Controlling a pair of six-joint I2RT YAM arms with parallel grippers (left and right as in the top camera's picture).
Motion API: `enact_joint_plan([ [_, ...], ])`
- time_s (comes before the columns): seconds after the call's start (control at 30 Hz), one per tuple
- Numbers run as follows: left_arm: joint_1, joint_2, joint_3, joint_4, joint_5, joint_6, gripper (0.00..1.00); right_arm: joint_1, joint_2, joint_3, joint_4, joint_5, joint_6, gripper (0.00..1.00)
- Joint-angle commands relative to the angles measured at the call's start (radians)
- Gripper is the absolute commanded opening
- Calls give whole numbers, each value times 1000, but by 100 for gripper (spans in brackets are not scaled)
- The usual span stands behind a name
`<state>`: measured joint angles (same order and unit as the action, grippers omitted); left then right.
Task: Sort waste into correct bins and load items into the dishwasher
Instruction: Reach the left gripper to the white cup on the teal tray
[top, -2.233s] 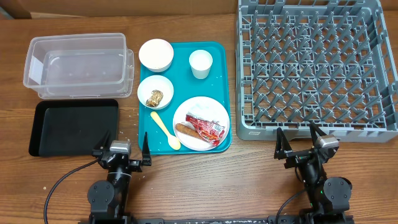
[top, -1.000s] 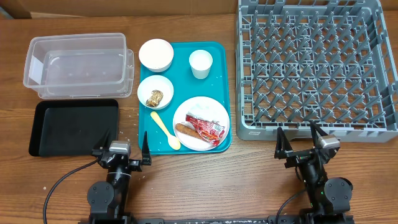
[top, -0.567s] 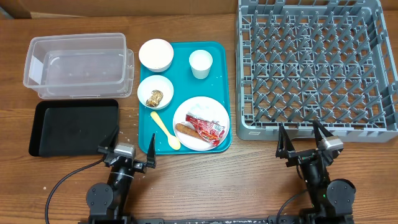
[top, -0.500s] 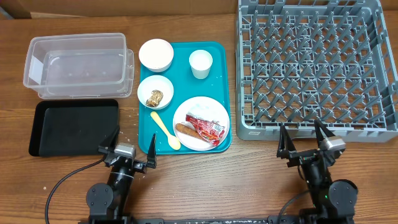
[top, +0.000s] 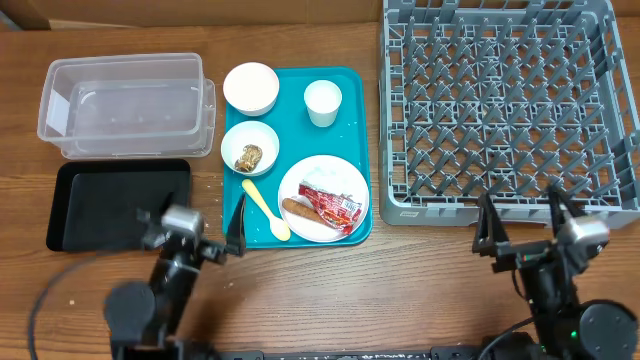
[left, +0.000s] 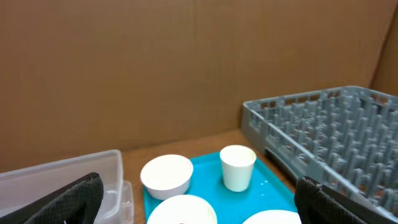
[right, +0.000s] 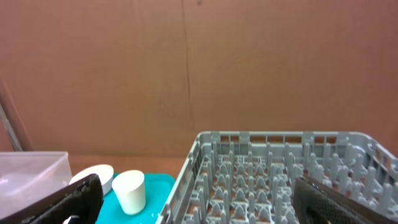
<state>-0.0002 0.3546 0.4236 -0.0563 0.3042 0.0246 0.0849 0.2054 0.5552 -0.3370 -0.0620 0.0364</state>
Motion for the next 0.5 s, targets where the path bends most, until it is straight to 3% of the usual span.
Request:
enact_joint_plan([
  [0.0,0,178,194,-49,55,-13,100,-4,117,132,-51,16,-15,100],
  [0.3,-4,745,927,-615,55,-2,100,-4,499,541,-402,-18,-15,100],
  [0.47,-79,1059,1318,-924,31,6,100,-4,705,754,-576,-80,-15,100],
])
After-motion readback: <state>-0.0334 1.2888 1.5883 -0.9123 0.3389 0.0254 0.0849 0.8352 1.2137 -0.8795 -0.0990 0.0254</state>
